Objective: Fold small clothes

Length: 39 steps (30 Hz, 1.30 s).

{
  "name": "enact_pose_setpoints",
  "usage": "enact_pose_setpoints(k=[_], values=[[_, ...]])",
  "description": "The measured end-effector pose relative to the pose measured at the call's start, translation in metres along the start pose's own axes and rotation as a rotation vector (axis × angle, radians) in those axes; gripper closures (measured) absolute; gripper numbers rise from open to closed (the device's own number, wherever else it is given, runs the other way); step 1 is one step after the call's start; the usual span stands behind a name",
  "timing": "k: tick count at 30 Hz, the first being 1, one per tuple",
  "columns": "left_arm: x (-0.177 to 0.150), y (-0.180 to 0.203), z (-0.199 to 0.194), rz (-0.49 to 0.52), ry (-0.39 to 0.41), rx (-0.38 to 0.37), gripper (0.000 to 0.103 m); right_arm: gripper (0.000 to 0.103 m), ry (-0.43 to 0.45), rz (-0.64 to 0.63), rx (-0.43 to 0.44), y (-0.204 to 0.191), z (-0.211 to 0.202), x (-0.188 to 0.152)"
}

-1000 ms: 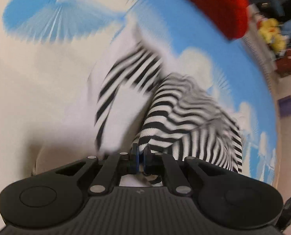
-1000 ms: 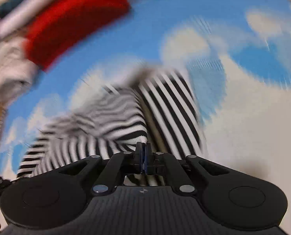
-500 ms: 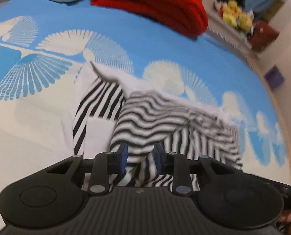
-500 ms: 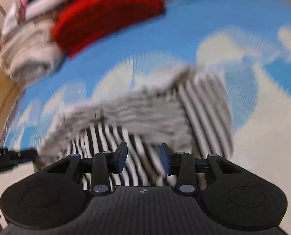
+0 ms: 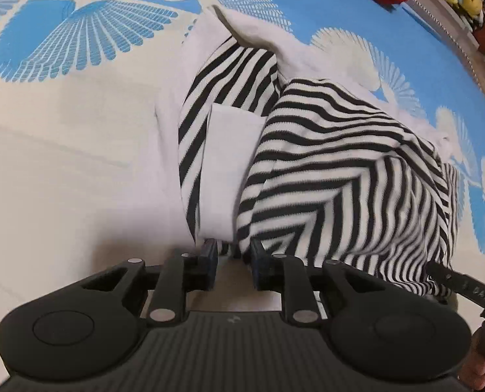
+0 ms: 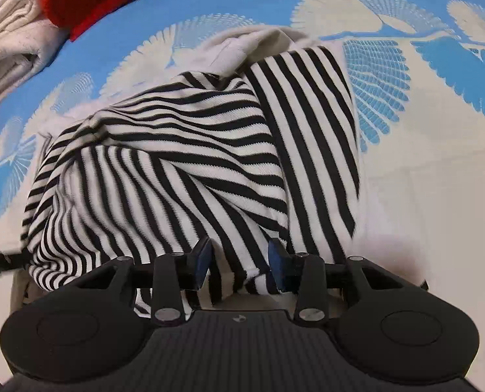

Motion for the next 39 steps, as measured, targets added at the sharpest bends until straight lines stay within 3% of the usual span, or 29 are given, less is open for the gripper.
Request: enact_pose_setpoints(k=[5,9,12,16,18,21,25,28,31,34,35,39], values=[[0.004,0.005,-0.076,0.058,0.224,-0.004,0.073,0.063,0.237,-0.02,0.127,-0.009,-0.081,0.011],[-0.031,-0.004,-0.123,0.074,0.29,0.011,0.073,0.062,0.376,-0.046,0.123,0.009,-0.145,-0.002],[-0.071,-0.013,-0.153,0.103,0.318,-0.013,0.073,0.062,0.4,-0.039,0.15,0.038,-0.181,-0.028],[-0.126,-0.018,-0.182,0.174,0.356,-0.011,0.073,0.062,0.424,-0.041,0.1,0.087,-0.22,-0.07],[-0.143,-0.02,-0.195,0.133,0.392,-0.047,0.072,0.062,0.438,-0.007,0.076,0.109,-0.227,-0.091],[-0.164,-0.012,-0.21,0.174,0.451,-0.07,0.072,0.062,0.434,0.089,0.07,0.136,-0.236,-0.114],[-0.19,-0.013,-0.217,0.157,0.441,-0.083,0.072,0.062,0.455,0.112,0.091,0.153,-0.239,-0.142],[-0.206,-0.022,-0.217,0.132,0.43,-0.085,0.072,0.062,0.408,0.15,0.094,0.161,-0.228,-0.156],[-0.221,-0.037,-0.199,0.105,0.392,-0.086,0.072,0.063,0.406,0.169,0.087,0.171,-0.219,-0.168],[-0.234,-0.054,-0.168,0.054,0.36,-0.102,0.072,0.063,0.335,0.214,0.088,0.181,-0.199,-0.177],[-0.235,-0.06,-0.156,0.024,0.301,-0.084,0.072,0.063,0.319,0.196,0.067,0.182,-0.192,-0.179],[-0.235,-0.077,-0.141,-0.049,0.245,-0.042,0.072,0.063,0.247,0.154,0.006,0.185,-0.168,-0.183]])
Point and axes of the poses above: each gripper's, at about its wrist camera, not at the fingertips, and z roughly the way its jaws point, y to its right, x to its top, the point moved 7 cm from there along z, roughly the way its jaws point, and after that the axes turned 9 degrees about z, right-handed, at the moved point
